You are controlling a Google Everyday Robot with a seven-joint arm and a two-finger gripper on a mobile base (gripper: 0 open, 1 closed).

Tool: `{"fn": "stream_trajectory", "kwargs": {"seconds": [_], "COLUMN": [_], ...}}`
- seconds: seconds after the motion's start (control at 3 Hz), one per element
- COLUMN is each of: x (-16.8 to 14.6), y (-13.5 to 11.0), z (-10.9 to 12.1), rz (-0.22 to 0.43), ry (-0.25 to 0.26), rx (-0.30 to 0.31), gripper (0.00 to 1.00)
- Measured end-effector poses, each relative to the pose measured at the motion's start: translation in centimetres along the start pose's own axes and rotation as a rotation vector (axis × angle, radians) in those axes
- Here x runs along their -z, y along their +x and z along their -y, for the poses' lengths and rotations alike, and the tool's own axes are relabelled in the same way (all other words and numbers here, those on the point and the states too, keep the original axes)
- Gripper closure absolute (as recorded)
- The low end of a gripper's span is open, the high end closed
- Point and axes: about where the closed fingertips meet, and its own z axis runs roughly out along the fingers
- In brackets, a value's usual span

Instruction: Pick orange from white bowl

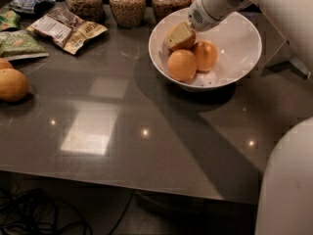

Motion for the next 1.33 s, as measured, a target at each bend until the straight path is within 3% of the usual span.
{"fn": "stream_trajectory", "kwargs": {"seconds": [0.67,1.0,1.33], "x": [-1.6,-1.4,0.4], "y": [0.3,0.5,-0.4], "z": [-0.1,-0.8,-1.6], "rz": [-0.038,-0.037,0.01], "ry": [-0.024,-0.049,-0.067], "rx": [0.006,-0.002,0.0], "gripper": [0.61,0.84,1.0]}}
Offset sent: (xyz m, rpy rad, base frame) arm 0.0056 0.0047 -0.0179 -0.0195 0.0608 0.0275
